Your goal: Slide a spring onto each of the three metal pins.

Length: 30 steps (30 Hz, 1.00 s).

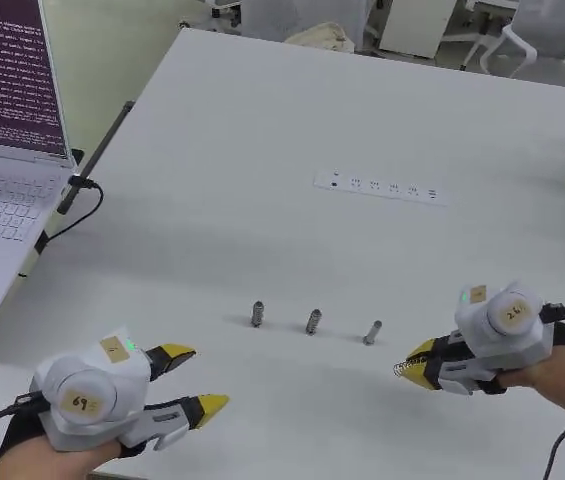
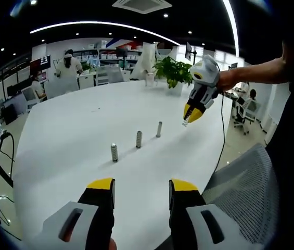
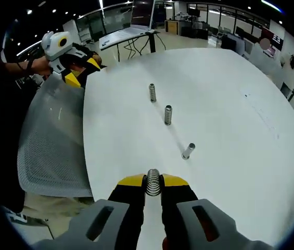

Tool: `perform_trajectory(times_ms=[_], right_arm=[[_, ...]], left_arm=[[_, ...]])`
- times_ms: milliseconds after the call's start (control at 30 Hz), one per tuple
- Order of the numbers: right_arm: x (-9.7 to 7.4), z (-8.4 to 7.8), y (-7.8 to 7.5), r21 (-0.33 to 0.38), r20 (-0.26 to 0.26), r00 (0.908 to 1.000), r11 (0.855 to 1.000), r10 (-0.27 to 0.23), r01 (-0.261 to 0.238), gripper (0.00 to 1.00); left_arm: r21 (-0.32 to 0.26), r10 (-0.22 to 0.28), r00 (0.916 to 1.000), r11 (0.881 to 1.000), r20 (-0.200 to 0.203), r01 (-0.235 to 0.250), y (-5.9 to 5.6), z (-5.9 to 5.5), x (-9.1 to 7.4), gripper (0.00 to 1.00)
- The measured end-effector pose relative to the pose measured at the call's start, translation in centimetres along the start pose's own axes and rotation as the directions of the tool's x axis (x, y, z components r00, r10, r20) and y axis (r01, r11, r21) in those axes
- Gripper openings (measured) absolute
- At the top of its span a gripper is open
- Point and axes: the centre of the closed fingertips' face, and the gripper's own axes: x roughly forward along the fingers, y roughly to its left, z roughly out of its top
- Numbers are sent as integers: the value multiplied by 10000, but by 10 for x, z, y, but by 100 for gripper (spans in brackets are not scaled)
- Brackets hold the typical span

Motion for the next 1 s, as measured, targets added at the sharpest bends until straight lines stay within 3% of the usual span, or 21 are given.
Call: perform_trajectory(times_ms=[500,1000], right_arm=[[0,4,-27,-650,-613,9981,9979,-56,16,9],[8,16,-44,-1342,-1005,9949,9909,-27,-109,9]], left_arm=[[-298,210,9998,9993,58,-208,6,-2,-5,39],[-647,372,9993,9972,74,-366,10,-3,-8,42]])
